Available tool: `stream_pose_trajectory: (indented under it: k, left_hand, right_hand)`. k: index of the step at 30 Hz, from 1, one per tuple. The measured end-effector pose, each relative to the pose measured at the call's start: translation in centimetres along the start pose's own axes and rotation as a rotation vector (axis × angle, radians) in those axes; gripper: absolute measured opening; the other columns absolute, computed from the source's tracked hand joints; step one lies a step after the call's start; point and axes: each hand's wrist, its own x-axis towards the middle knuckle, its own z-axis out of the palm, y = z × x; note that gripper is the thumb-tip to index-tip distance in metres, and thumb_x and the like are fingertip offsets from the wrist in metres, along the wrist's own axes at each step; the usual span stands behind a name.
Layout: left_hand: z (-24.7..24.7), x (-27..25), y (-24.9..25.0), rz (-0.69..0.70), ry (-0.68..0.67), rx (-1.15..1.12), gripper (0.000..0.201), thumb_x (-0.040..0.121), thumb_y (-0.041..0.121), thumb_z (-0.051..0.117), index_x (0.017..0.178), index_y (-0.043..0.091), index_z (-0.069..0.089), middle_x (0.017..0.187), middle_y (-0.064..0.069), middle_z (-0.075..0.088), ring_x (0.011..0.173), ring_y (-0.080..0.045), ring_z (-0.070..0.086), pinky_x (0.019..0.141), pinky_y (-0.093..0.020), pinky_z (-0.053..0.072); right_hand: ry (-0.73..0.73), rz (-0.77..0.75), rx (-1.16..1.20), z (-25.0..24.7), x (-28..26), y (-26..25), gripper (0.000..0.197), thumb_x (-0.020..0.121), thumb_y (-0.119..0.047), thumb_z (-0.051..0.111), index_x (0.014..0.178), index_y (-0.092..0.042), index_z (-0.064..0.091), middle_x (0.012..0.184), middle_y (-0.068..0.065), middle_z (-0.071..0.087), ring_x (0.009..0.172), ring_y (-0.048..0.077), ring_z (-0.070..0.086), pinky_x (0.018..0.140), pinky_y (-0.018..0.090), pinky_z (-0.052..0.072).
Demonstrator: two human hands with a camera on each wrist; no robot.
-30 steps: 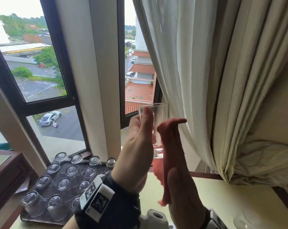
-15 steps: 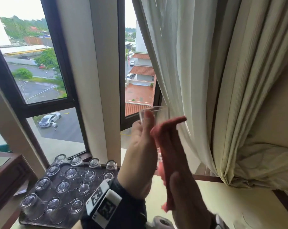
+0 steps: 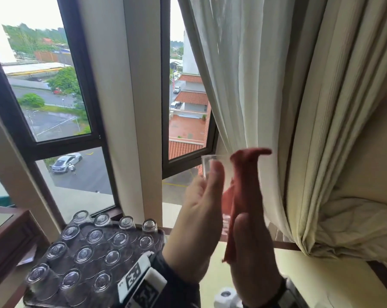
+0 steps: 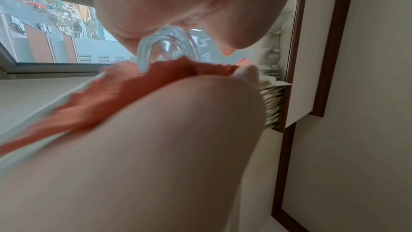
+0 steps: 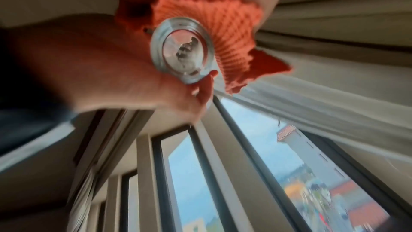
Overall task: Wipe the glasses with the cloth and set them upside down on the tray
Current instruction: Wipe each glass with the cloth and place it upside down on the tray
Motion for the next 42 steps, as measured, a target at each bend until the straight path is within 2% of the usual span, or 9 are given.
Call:
stream_pose_trajectory:
  k: [6,13,16,20,26,32,36,39,42]
  left_hand:
    - [-0.8,0.6,0.5,0.035,-0.006,-0.035,0.066,0.092,0.071,0.049,0.129,0.017,0.057,0.094,-0.004,0.065,0.074,-0.01,0.065,0.071,-0.027,0.059]
    - [0.1,0.0,-1.3,0.094,-0.023,0.077,0.065,0.094,0.068,0.04,0.129,0.015,0.053,0.083,0.021,0.072,0.075,0.005,0.068,0.072,-0.013,0.053]
    - [-0.7,1.3,-0.6,0.032,0.055,0.01,0.067,0.099,0.071,0.036,0.13,0.015,0.055,0.115,-0.009,0.072,0.092,-0.01,0.075,0.069,-0.02,0.059]
    - [-1.5,1.6,0.3,0.08,0.031,0.057,0.07,0.093,0.08,0.035,0.128,0.023,0.057,0.112,-0.012,0.065,0.085,0.0,0.067,0.075,-0.022,0.057]
    - [0.3,-0.6,-1.4,0.061,-0.094,-0.001,0.059,0.095,0.063,0.043,0.129,0.017,0.054,0.083,0.003,0.07,0.072,-0.005,0.068,0.069,-0.02,0.057]
    - [-0.4,1.3,-0.4,0.022,0.037,-0.009,0.077,0.094,0.082,0.038,0.138,0.022,0.057,0.116,-0.003,0.076,0.1,-0.009,0.076,0.076,-0.026,0.061]
    - [-1.4,1.9,1.1,-0.025,0.093,-0.041,0.093,0.069,0.086,0.074,0.129,0.017,0.061,0.101,-0.003,0.076,0.086,-0.007,0.075,0.073,-0.033,0.061]
    - [-0.8,0.8,0.8,-0.07,0.038,0.011,0.087,0.06,0.056,0.093,0.124,0.012,0.054,0.102,-0.01,0.074,0.073,-0.014,0.078,0.063,-0.026,0.061]
    - [0.3,-0.6,-0.6,-0.05,-0.018,0.013,0.067,0.079,0.056,0.087,0.124,0.02,0.052,0.105,-0.012,0.075,0.086,-0.02,0.08,0.072,-0.033,0.064]
  right_hand:
    - [-0.044,0.161,0.093,0.1,-0.5,1.8,0.094,0.082,-0.087,0.04,0.155,-0.026,0.034,0.152,-0.006,0.051,0.14,0.018,0.048,0.116,0.05,0.04]
    - [-0.06,0.206,0.088,-0.9,1.9,-1.3,0.117,0.071,-0.092,0.05,0.145,-0.001,0.046,0.134,0.021,0.061,0.13,0.046,0.052,0.101,0.059,0.049]
    - [-0.104,-0.06,-0.097,-0.2,-0.5,0.5,0.064,0.1,-0.067,0.028,0.152,-0.033,0.039,0.157,0.003,0.045,0.148,0.028,0.037,0.117,0.063,0.03]
    - [-0.121,0.209,0.031,-0.4,-2.1,2.0,0.072,0.073,-0.095,0.039,0.137,-0.061,0.046,0.143,-0.023,0.055,0.136,0.009,0.052,0.111,0.041,0.047]
    - [-0.079,0.17,0.235,-1.0,1.9,-1.4,0.1,0.075,-0.086,0.055,0.145,-0.015,0.047,0.136,0.008,0.064,0.128,0.025,0.061,0.098,0.033,0.054]
    - [-0.134,0.117,-0.089,-0.6,-0.2,-1.1,0.087,0.081,-0.089,0.037,0.122,-0.016,0.063,0.106,-0.012,0.074,0.106,0.033,0.068,0.094,0.055,0.053]
    - [-0.141,0.137,0.014,-0.7,-2.4,1.4,0.053,0.085,-0.084,0.04,0.135,-0.066,0.042,0.143,-0.029,0.052,0.137,0.002,0.047,0.113,0.023,0.04]
    - [-0.102,0.12,0.086,-1.2,-1.2,1.5,0.062,0.093,-0.074,0.039,0.149,-0.046,0.041,0.151,-0.01,0.051,0.141,0.014,0.048,0.116,0.043,0.04]
    - [-0.097,0.226,0.127,-2.4,1.2,-0.2,0.044,0.098,-0.062,0.045,0.12,-0.033,0.069,0.102,-0.019,0.076,0.09,-0.002,0.072,0.078,0.019,0.058]
